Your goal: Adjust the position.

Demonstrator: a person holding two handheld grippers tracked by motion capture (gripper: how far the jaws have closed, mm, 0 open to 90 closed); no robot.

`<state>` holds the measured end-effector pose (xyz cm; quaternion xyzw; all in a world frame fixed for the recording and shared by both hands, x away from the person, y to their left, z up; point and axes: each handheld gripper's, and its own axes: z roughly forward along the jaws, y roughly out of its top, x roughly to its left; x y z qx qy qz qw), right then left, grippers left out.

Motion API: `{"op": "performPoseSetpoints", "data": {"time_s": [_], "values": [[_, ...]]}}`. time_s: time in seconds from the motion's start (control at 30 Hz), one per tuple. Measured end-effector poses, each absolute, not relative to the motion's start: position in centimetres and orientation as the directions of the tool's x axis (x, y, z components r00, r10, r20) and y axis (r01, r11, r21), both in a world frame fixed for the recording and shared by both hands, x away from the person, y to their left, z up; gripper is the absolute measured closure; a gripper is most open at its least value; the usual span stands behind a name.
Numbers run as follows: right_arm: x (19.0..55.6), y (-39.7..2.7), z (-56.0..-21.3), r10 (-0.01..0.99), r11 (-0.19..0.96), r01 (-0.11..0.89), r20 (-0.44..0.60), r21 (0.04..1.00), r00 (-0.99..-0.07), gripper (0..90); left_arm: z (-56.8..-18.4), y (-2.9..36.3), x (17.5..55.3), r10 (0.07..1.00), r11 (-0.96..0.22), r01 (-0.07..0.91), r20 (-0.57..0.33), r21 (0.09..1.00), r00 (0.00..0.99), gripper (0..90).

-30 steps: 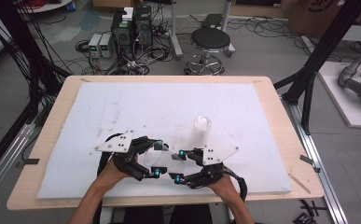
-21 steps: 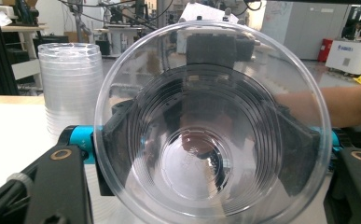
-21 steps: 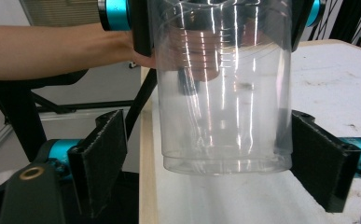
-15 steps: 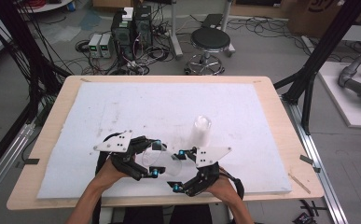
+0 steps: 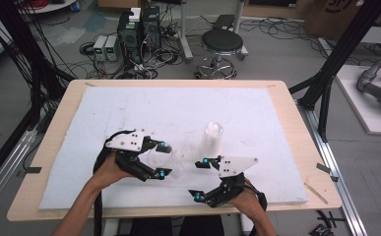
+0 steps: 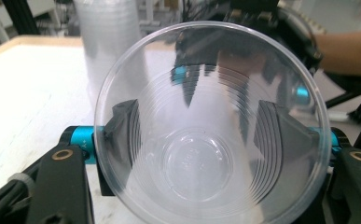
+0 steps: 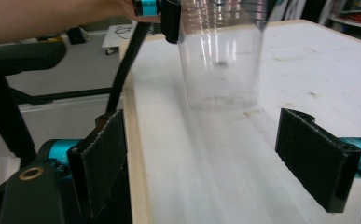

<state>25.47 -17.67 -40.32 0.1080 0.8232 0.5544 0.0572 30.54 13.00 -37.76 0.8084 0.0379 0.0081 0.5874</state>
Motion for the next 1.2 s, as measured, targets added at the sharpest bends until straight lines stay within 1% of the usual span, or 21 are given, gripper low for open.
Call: {"op": "performPoseSetpoints", "data": {"time_s": [0.13,0.23,0.4,0.47,0.67,0.73,0.77,0.87,1.0,1.1,1.13,1.17,1.2], "values": [[25.5,-18.5,-40.3,0.277,0.369,0.135,0.030,0.919,-0.960,16.5,-37.4,13.0,31.2,0.086,-0.395,0.051,-0.019,0.917,0.996,31.5],[25.7,-19.4,-40.3,0.309,0.383,0.153,0.030,0.911,-0.951,16.5,-37.2,13.1,31.7,0.093,-0.436,0.056,-0.017,0.898,0.995,31.5],[26.3,-21.3,-40.4,0.375,0.383,0.200,0.046,0.902,-0.926,16.5,-37.2,13.2,32.5,0.114,-0.473,0.071,-0.020,0.878,0.993,31.5],[26.4,-21.6,-40.5,0.386,0.384,0.208,0.049,0.899,-0.921,16.5,-37.3,13.3,32.8,0.121,-0.495,0.078,-0.021,0.865,0.992,31.5],[27.1,-23.9,-41.0,0.473,0.386,0.259,0.051,0.886,-0.880,16.5,-37.3,13.8,33.6,0.140,-0.523,0.100,-0.030,0.847,0.990,31.5],[27.5,-25.0,-41.5,0.530,0.374,0.299,0.062,0.878,-0.845,16.6,-37.3,13.9,33.9,0.151,-0.544,0.106,-0.027,0.833,0.988,31.5],[27.5,-25.0,-41.5,0.530,0.374,0.299,0.062,0.878,-0.845,16.6,-37.3,14.0,34.0,0.152,-0.554,0.101,-0.019,0.827,0.988,31.5],[27.8,-25.8,-42.0,0.584,0.370,0.331,0.060,0.868,-0.809,16.5,-37.6,14.1,34.4,0.167,-0.550,0.119,-0.031,0.826,0.986,31.5],[28.0,-26.7,-42.4,0.630,0.352,0.360,0.065,0.864,-0.774,16.6,-37.9,14.2,34.9,0.181,-0.574,0.131,-0.031,0.809,0.983,31.4],[28.2,-27.2,-42.8,0.686,0.348,0.375,0.038,0.859,-0.726,16.6,-38.1,14.2,35.1,0.191,-0.572,0.142,-0.037,0.808,0.981,31.4],[28.3,-27.5,-43.0,0.725,0.337,0.386,0.026,0.859,-0.689,16.6,-38.2,14.3,35.3,0.193,-0.580,0.142,-0.034,0.802,0.981,31.4],[28.3,-27.5,-43.0,0.725,0.337,0.386,0.026,0.859,-0.689,16.6,-38.2,14.3,35.3,0.193,-0.580,0.142,-0.034,0.802,0.981,31.4],[28.4,-27.7,-43.1,0.747,0.332,0.400,0.021,0.854,-0.665,16.5,-38.2,14.3,35.3,0.195,-0.579,0.145,-0.036,0.802,0.980,31.4]]}}
